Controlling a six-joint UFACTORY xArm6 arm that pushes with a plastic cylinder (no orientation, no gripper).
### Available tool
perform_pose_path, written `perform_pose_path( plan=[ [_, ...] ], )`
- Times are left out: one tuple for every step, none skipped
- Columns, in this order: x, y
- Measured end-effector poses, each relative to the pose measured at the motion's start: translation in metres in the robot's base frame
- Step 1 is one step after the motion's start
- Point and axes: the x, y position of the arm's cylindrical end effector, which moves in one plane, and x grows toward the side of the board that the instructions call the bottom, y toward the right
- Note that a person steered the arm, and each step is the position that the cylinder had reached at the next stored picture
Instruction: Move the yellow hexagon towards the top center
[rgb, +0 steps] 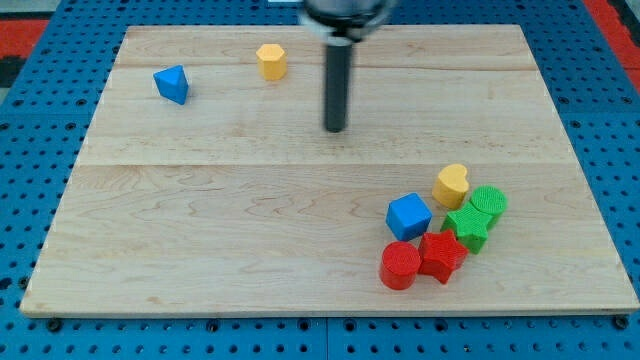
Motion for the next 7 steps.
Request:
perform_pose_path(
  plan=[
    [-0.036, -0.054],
    [-0.100, -0.076],
    [-0.117, -0.090],
    [-0.117, -0.008],
    [-0.093, -0.038],
    [-0.101, -0.003],
    [-0.101, 0.000]
  ],
)
